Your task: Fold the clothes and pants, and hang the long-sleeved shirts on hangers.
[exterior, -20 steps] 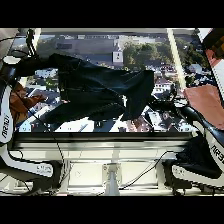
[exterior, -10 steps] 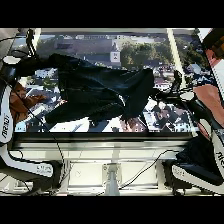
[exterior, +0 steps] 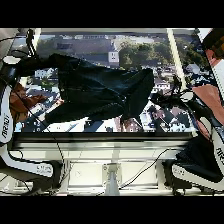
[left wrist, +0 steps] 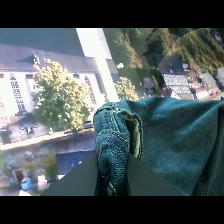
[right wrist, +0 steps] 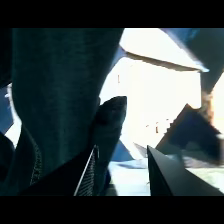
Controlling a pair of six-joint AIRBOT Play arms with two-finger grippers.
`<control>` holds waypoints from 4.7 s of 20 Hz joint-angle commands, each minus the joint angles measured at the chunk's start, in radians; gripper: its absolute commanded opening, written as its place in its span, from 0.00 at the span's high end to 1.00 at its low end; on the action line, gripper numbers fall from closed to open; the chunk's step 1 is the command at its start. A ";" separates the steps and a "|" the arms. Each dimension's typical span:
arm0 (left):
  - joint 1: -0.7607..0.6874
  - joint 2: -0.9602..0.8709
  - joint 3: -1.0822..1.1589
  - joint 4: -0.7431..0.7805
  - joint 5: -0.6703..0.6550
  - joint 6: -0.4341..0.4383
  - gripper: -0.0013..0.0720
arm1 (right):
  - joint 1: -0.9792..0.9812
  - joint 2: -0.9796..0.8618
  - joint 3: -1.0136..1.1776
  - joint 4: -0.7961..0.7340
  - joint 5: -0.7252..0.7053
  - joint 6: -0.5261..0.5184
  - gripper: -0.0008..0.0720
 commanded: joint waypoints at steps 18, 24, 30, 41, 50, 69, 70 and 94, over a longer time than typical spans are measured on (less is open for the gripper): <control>0.000 -0.001 0.000 0.000 0.000 0.000 0.90 | -0.005 -0.192 0.001 0.346 0.037 -0.110 0.35; 0.000 -0.001 0.000 0.000 0.000 0.000 0.90 | 0.115 -0.231 0.001 0.401 -0.093 -0.133 0.64; 0.000 0.000 0.000 -0.020 0.000 0.000 0.90 | 0.106 -0.215 0.063 0.367 -0.135 -0.140 0.96; 0.001 0.150 0.003 -0.242 0.637 0.169 0.90 | -0.190 -0.077 0.492 -0.064 0.002 0.024 0.96; 0.003 0.130 0.003 -0.087 0.719 0.169 0.90 | -0.227 -0.092 0.557 -0.072 -0.061 0.024 0.96; -0.014 -0.139 0.002 -0.024 1.032 0.168 0.90 | -0.219 -0.415 0.558 -0.053 -0.580 0.076 0.96; -0.019 -0.146 0.002 -0.024 1.057 0.168 0.90 | -0.214 -0.427 0.560 -0.050 -0.610 0.076 0.96; -0.021 0.042 0.002 -0.024 0.992 0.168 0.04 | -0.180 -0.313 0.608 -0.148 -0.291 -0.097 0.31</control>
